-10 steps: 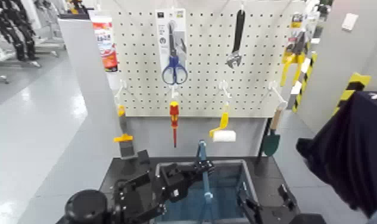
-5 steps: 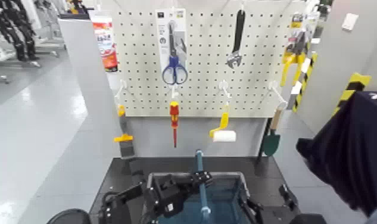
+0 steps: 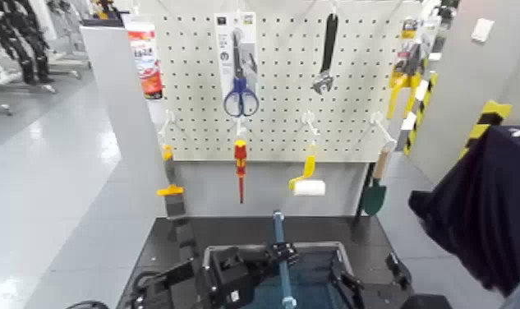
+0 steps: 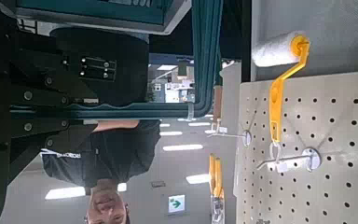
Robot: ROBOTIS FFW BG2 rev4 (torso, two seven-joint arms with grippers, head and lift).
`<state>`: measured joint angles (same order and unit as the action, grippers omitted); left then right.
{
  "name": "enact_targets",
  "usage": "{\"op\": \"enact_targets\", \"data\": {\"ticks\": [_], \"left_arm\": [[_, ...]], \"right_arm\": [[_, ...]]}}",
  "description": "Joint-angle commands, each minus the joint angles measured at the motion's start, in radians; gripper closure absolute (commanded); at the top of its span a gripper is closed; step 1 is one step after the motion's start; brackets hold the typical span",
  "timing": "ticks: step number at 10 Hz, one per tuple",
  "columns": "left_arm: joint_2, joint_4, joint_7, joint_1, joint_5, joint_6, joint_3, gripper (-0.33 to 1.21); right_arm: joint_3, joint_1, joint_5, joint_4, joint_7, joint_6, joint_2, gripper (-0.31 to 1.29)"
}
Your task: Grasp the handle of the crate.
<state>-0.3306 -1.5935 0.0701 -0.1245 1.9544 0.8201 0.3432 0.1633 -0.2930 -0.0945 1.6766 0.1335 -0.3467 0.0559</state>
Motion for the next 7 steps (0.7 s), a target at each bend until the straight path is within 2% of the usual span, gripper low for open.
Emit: {"op": "enact_targets", "data": {"ticks": [1,7], "left_arm": [[-0.004,-0.04,-0.015,0.022,0.02,-0.01,-0.01,1.17],[-0.001,-0.039,-0.015,0.031,0.029,-0.01,-0.012,1.17]], "right_arm": [[-0.001,-0.002,0.007,-0.001,0.0,0.0,-0.002,0.14],[0.004,0.0,0.022,0.002,0.003,0.009,-0.001,0.14]]}}
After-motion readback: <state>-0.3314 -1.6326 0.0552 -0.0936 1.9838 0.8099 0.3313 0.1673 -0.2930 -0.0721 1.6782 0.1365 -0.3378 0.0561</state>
